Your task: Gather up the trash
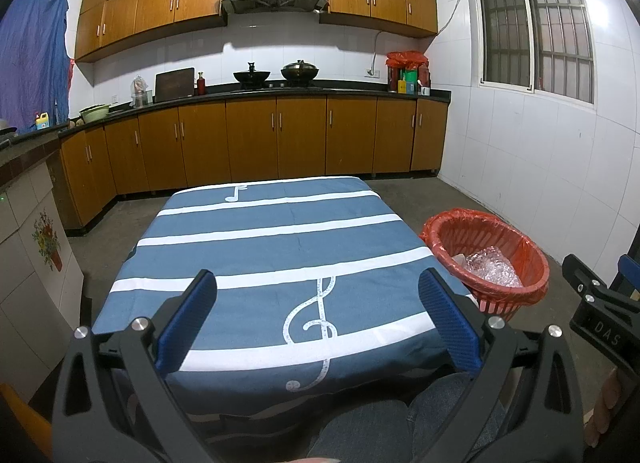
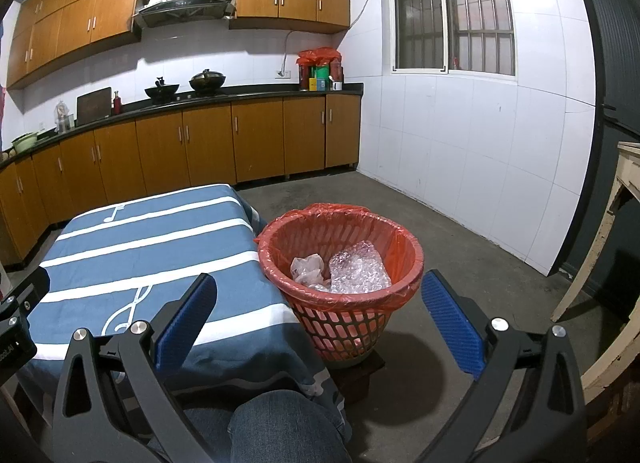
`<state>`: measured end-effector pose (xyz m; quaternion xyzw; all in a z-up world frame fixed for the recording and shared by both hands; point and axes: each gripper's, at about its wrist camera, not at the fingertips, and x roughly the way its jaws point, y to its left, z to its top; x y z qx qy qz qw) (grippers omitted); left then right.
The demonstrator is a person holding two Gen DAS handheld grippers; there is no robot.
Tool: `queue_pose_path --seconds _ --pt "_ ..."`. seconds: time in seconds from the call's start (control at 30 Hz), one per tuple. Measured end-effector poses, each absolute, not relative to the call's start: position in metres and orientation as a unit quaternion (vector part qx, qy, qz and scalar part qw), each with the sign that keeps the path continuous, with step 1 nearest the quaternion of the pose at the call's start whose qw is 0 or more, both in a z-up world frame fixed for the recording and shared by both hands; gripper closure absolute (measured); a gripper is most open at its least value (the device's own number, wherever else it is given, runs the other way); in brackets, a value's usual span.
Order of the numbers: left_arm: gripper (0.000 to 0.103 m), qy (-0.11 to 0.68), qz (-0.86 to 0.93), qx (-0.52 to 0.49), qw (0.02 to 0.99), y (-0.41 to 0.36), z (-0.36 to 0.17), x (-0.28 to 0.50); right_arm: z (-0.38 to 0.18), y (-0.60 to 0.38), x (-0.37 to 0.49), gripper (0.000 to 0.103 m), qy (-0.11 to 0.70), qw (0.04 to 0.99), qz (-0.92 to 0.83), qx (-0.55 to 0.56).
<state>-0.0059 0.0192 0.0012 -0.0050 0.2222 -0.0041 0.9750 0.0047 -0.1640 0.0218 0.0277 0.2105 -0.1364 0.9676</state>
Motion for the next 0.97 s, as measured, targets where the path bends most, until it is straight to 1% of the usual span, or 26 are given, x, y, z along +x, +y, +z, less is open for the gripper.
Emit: queue_pose_path --seconds 0.97 --pt "0.004 0.229 -0.006 -0.001 0.973 0.0234 -0.0043 -0.0029 0.0209 -0.1648 0.0054 0.002 0.212 0.967 -0.136 0.028"
